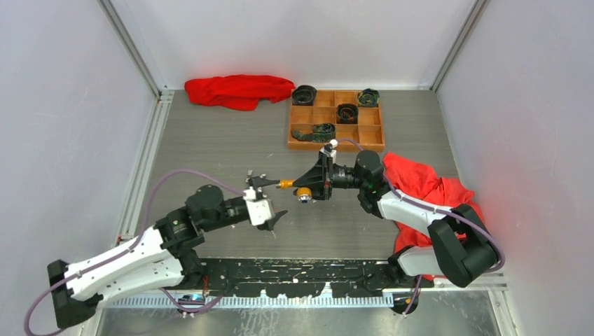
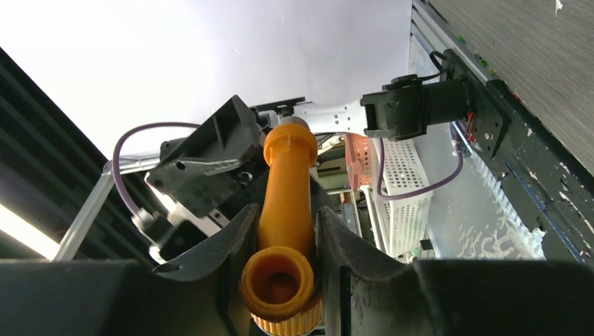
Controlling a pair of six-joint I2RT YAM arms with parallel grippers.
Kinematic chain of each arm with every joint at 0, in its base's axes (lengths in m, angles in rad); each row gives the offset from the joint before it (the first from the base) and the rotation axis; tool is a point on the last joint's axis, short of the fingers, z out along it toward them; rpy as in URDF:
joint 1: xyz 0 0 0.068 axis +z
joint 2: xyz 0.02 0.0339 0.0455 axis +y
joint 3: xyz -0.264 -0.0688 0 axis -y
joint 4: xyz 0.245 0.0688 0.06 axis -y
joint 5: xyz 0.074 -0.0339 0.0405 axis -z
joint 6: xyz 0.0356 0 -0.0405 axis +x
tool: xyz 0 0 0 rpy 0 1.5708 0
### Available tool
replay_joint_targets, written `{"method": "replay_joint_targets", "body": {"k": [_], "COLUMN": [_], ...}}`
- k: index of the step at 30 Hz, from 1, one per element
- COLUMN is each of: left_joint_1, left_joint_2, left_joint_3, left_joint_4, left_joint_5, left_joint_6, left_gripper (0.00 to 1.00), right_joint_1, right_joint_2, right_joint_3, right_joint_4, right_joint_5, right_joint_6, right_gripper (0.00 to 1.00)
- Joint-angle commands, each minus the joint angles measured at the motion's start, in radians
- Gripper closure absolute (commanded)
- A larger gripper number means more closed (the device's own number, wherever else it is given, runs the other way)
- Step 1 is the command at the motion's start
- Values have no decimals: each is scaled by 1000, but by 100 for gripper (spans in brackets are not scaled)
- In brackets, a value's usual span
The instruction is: Install the water faucets
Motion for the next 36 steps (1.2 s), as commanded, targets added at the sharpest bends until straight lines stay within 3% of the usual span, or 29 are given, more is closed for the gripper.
{"method": "replay_joint_targets", "body": {"k": [1, 4, 7, 13, 18, 26, 30, 32, 33, 36], "left_joint_1": [-96, -135, -139, -139, -138, -138, -138, -139, -139, -137], "left_joint_2": [85, 122, 134, 167, 173, 188, 195, 189, 183, 160], "left_joint_3": [43, 15, -17, -38, -31, -24, -7, 2, 10, 59], "left_joint_4": [9, 110, 230, 272, 263, 231, 206, 199, 192, 93], "left_joint_5": [-249, -326, -356, -367, -348, -333, -340, -346, -353, -382], "left_joint_6": [402, 504, 514, 502, 486, 487, 458, 425, 398, 286], "left_gripper": [24, 24, 24, 29, 48, 65, 97, 100, 100, 100], "right_joint_1": [-1, 0, 0, -1, -1, -1, -1, -1, -1, -4], "right_joint_2": [-40, -39, -41, -39, -41, -40, -37, -38, -38, -49], "right_joint_3": [28, 26, 26, 31, 27, 22, 18, 13, 13, 27], "right_joint_4": [26, 28, 31, 42, 43, 73, 83, 82, 84, 79], "right_joint_5": [-37, -31, -29, -31, -29, -21, -22, -22, -21, -32], "right_joint_6": [30, 31, 33, 37, 41, 63, 66, 57, 47, -3], "right_gripper": [100, 100, 100, 100, 100, 100, 100, 100, 93, 43]}}
